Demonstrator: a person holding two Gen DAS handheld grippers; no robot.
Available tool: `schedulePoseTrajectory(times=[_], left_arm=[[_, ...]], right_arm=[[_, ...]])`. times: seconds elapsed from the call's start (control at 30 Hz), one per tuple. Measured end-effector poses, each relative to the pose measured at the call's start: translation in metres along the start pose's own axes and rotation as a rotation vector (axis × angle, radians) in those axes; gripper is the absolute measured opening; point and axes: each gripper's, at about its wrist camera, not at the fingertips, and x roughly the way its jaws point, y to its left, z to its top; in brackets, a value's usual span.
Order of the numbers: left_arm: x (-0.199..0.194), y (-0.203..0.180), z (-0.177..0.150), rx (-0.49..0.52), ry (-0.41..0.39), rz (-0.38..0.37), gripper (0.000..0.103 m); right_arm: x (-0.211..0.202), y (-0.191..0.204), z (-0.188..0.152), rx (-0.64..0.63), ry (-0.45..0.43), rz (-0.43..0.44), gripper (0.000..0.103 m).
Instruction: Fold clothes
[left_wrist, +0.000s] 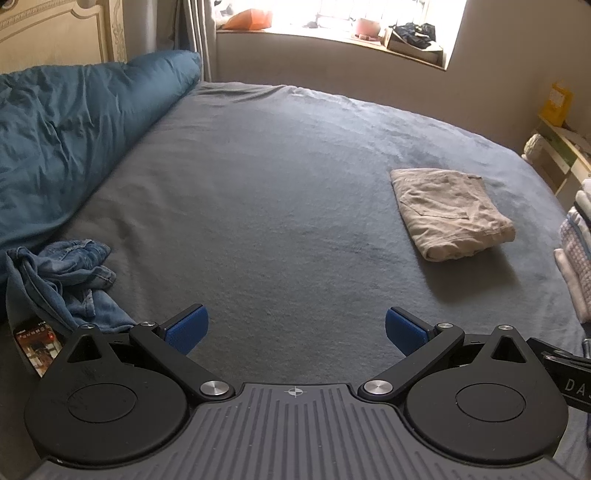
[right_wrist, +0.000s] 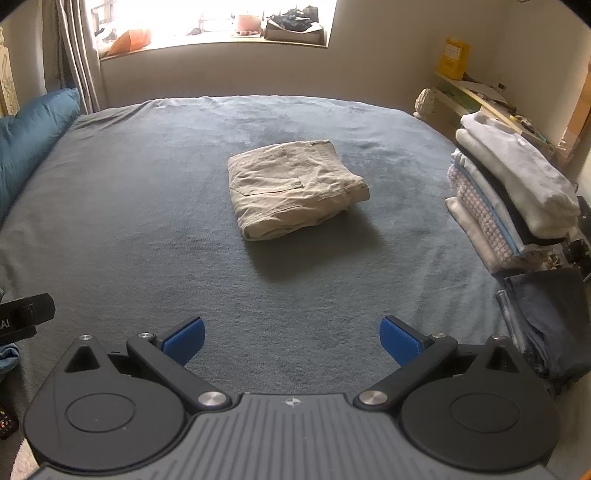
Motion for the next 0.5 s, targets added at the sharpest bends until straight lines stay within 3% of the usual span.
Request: schedulePoseTrajectory(times=[0.17, 0.3, 0.5], left_arm=[[-0.005, 0.002, -0.001, -0.015, -0.017, -0.041, 0.103], [-0.009, 0.003, -0.005, -0.012, -0.073, -0.093, 0.103], [0.009, 0.001, -0.006, -0.018, -0.046, -0.157, 0.103]], right_arm=[[-0.006, -0.008, -0.004, 0.03, -0.018, 0.001, 0.103], [-0.011, -0.017, -0.006, 0.057, -0.038, 0.001, 0.103], [-0.009, -0.034, -0.003, 0.074, -0.062, 0.008, 0.103]])
